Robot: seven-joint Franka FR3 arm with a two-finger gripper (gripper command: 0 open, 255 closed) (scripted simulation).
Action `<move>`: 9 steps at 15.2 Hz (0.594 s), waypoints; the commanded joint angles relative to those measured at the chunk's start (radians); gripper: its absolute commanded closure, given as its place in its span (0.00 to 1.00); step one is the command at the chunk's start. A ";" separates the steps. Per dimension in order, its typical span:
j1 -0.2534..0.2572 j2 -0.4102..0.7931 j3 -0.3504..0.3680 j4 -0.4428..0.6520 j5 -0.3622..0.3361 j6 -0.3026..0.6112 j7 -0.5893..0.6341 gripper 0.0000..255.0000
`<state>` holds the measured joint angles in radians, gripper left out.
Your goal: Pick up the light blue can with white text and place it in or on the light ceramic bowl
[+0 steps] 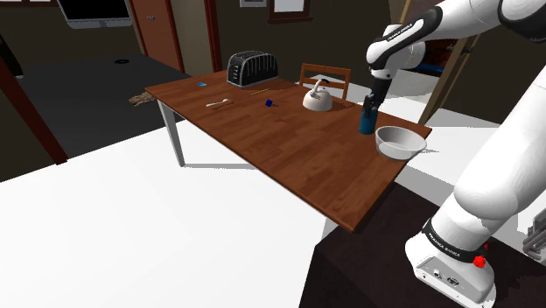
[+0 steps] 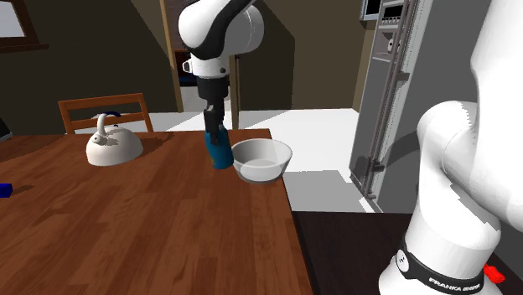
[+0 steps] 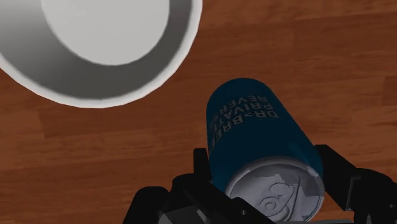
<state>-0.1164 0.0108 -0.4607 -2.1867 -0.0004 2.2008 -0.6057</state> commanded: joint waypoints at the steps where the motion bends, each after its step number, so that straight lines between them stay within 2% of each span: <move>1: 0.001 -0.017 0.001 0.010 -0.009 -0.025 0.008 1.00; 9: -0.008 -0.062 -0.008 0.055 -0.032 -0.111 0.000 1.00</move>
<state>-0.1196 -0.0442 -0.4633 -2.1319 -0.0289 2.0964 -0.5970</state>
